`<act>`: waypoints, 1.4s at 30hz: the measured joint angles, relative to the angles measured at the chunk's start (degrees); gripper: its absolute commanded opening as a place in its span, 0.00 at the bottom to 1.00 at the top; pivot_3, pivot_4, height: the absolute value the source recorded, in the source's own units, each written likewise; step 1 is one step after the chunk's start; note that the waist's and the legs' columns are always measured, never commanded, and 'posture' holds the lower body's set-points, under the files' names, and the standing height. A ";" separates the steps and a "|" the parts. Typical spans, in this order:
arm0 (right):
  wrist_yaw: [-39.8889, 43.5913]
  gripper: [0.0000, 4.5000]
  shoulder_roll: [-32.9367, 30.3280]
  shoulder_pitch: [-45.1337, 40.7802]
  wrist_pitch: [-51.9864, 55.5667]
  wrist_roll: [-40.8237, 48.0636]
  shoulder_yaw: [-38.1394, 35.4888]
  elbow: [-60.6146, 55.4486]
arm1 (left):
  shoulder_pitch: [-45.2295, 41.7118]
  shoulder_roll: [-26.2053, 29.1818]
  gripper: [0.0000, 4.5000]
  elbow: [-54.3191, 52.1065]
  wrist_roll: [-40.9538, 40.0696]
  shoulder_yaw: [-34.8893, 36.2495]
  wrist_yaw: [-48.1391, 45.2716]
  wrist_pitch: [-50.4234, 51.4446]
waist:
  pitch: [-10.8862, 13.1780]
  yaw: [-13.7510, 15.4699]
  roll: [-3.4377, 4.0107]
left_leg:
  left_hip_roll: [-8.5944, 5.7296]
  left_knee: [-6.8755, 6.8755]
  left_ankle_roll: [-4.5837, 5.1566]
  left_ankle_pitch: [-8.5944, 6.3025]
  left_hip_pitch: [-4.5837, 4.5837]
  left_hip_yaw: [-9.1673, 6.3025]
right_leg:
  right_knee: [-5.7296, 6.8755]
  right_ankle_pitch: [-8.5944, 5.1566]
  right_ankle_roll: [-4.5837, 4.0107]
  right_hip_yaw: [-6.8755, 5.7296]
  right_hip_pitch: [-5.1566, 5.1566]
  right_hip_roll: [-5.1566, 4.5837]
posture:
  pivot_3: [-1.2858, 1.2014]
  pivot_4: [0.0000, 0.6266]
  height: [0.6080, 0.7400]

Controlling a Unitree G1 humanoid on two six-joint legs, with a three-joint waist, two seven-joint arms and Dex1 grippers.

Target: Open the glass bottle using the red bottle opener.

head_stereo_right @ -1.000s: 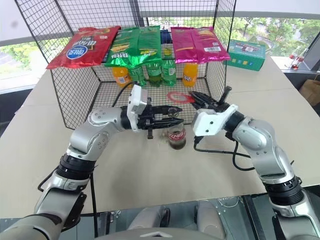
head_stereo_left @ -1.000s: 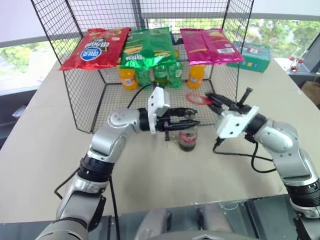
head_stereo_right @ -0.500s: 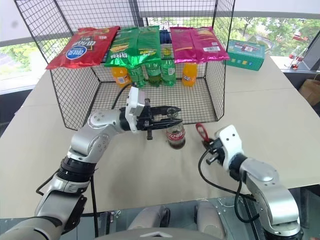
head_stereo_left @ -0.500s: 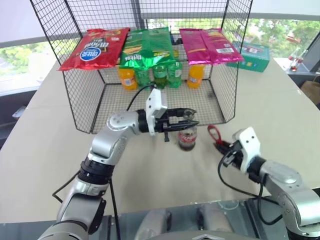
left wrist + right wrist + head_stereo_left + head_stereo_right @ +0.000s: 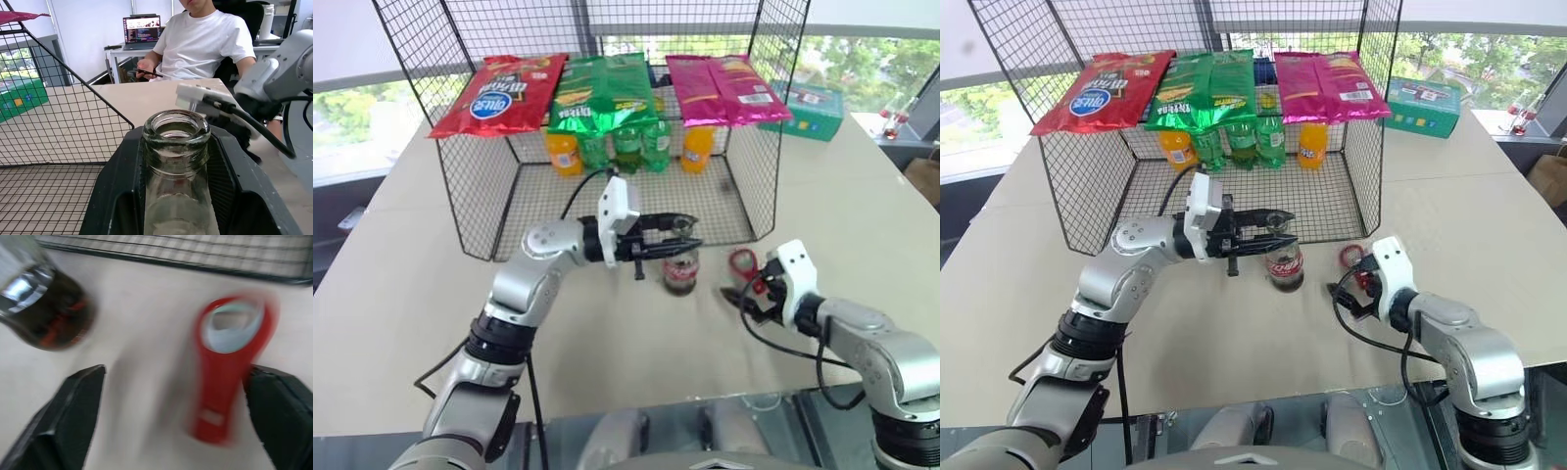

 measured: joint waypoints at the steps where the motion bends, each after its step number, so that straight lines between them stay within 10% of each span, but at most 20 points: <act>1: 0.25 1.00 -0.96 0.26 -0.57 -0.04 0.50 -0.06 | 0.00 0.00 0.36 -0.02 0.00 0.00 0.00 0.00 | 0.01 -0.01 -0.01 | 0.00 0.00 0.00 0.00 0.00 -0.01 | 0.00 0.00 0.00 -0.01 0.00 0.00 | 0.52 0.24 1.00; 8: 0.85 1.00 -4.99 1.89 -9.94 -2.10 3.46 0.10 | 1.52 1.63 0.99 3.36 4.42 -0.12 0.98 1.64 | 0.50 -0.04 -0.08 | 0.00 0.12 -0.08 0.06 -0.94 -0.09 | 0.02 0.03 -0.01 -0.08 -0.87 0.03 | 0.52 0.24 1.00; 24: 5.61 1.00 -3.86 1.34 -31.87 -2.59 4.22 4.98 | 6.81 3.06 0.99 -5.47 -2.93 8.29 1.37 6.80 | 0.51 0.17 -0.08 | -0.11 0.18 -0.09 0.07 -1.58 -0.10 | 0.03 0.03 -0.04 -0.10 -1.50 -0.08 | 0.52 0.24 1.00; 42: 6.62 1.00 -3.13 -0.51 -33.61 -1.97 5.59 5.23 | 6.31 1.16 0.99 -5.81 -2.46 6.52 2.26 7.21 | 0.50 0.05 -0.08 | -0.13 0.25 -0.08 0.07 -1.58 -0.10 | 0.08 0.04 -0.04 -0.10 -1.51 -0.09 | 0.52 0.24 1.00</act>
